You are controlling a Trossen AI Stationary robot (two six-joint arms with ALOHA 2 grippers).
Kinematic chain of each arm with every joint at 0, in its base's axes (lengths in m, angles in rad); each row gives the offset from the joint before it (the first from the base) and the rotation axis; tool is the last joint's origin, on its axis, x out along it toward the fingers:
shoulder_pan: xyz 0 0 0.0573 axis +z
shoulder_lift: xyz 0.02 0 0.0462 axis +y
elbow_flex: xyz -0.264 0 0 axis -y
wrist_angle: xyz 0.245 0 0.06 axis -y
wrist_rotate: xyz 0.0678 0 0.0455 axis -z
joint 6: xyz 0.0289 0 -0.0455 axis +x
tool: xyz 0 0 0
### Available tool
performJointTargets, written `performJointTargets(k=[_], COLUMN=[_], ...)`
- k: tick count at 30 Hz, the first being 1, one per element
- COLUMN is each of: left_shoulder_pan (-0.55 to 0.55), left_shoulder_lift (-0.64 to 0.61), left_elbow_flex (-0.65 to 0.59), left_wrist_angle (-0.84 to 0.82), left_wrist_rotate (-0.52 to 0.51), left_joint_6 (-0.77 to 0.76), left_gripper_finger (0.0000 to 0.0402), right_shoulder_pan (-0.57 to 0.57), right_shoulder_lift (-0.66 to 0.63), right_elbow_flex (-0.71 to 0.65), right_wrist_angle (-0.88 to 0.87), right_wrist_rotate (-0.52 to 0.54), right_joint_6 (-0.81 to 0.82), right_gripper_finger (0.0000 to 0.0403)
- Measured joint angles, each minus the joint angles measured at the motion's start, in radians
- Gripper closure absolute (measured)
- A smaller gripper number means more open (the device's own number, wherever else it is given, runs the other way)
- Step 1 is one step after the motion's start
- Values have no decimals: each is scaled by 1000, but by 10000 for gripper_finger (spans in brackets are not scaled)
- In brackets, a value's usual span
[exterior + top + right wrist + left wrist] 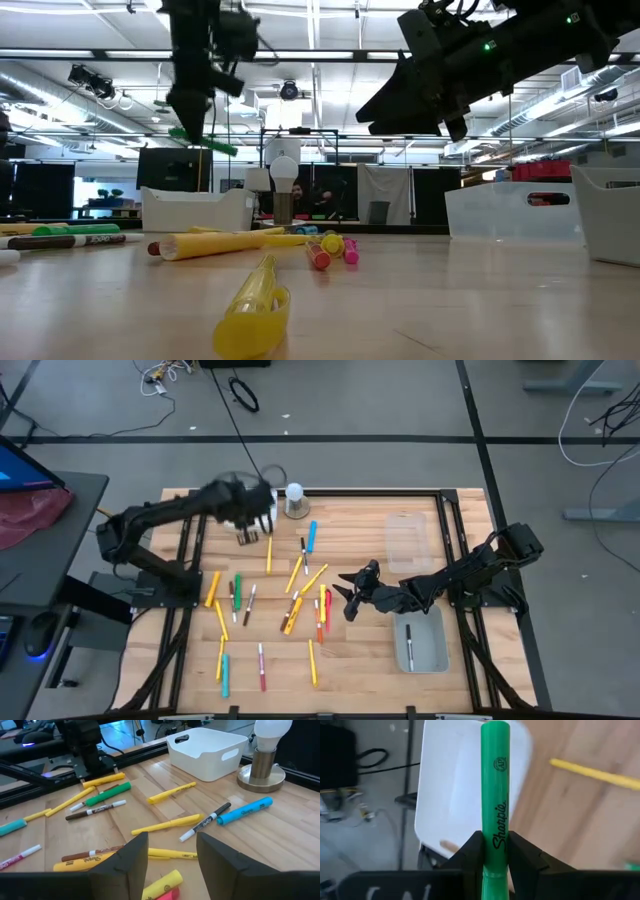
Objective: Pick & Place Markers
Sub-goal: Put the green highlighter into the white bin
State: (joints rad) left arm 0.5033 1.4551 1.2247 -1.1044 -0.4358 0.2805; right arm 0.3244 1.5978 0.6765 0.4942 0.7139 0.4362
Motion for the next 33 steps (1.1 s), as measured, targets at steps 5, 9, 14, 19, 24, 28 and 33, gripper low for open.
performJointTargets(k=[5,9,14,19,24,28,33], left_shoulder_pan=[234,317,354,358,365,367,366], left_shoulder_lift=[0,7,81,181,271,314,326], left_elbow_flex=[-104,-180,-191,-191,-191,-191,-191], left_wrist_angle=[209,362,434,452,469,509,529], left_wrist_rotate=[221,272,273,270,261,257,255], left_joint_6=[264,386,413,442,465,465,465], left_gripper_finger=[332,330,330,331,326,324,311], right_shoulder_pan=[0,-2,-11,-23,-23,-23,-23], right_shoulder_lift=[0,0,0,0,0,0,0], right_elbow_flex=[0,0,0,0,0,0,0], right_wrist_angle=[0,0,3,11,16,19,35], right_wrist_rotate=[0,0,0,0,0,0,0], right_joint_6=[21,26,23,38,56,56,53], right_gripper_finger=[234,234,234,234,234,234,234])
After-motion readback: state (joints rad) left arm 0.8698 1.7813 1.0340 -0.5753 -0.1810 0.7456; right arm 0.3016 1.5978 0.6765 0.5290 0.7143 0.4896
